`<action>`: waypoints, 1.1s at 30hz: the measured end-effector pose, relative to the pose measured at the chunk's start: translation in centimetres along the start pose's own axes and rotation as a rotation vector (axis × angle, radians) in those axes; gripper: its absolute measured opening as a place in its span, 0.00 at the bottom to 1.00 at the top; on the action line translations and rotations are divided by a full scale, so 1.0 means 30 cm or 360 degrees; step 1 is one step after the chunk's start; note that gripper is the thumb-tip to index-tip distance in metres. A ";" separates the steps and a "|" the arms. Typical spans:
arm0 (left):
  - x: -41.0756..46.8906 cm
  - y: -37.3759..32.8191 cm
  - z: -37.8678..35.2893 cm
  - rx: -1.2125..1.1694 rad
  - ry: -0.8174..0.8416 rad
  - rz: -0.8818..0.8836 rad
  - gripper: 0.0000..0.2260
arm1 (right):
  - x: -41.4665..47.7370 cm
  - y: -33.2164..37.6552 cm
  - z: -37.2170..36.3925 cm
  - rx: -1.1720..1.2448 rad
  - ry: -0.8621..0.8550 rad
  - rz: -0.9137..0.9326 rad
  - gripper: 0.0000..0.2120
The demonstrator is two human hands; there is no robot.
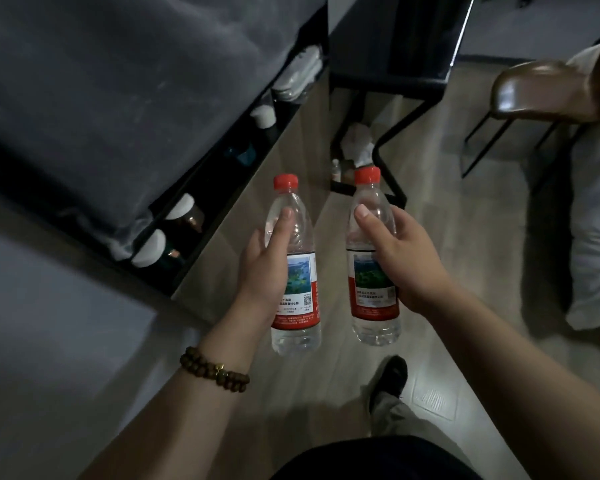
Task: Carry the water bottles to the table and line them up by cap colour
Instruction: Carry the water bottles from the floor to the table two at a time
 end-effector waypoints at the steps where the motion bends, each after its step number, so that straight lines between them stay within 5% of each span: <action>1: 0.053 0.000 -0.058 0.0009 0.0001 0.0010 0.28 | 0.063 0.017 0.046 0.0001 -0.0018 -0.0009 0.10; 14: 0.730 -0.137 -0.679 0.0013 0.0061 0.0009 0.34 | 0.822 0.372 0.454 -0.0027 -0.0063 -0.0028 0.13; 19: 1.081 -0.130 -0.879 0.0017 0.0208 0.0002 0.25 | 1.150 0.456 0.557 -0.0057 -0.0135 -0.0002 0.18; 33: 1.835 -0.192 -1.434 0.0040 0.0502 0.0048 0.28 | 1.864 0.696 0.861 -0.0018 -0.0363 -0.0051 0.18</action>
Point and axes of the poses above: each hand's wrist, its own x-axis towards the middle knuckle, its own z-axis out of the back of the hand, y = z × x, the point moved 10 cm from there along x, towards the middle knuckle, and after that the axes turned 11 degrees about -z, right-handed, at the moved point
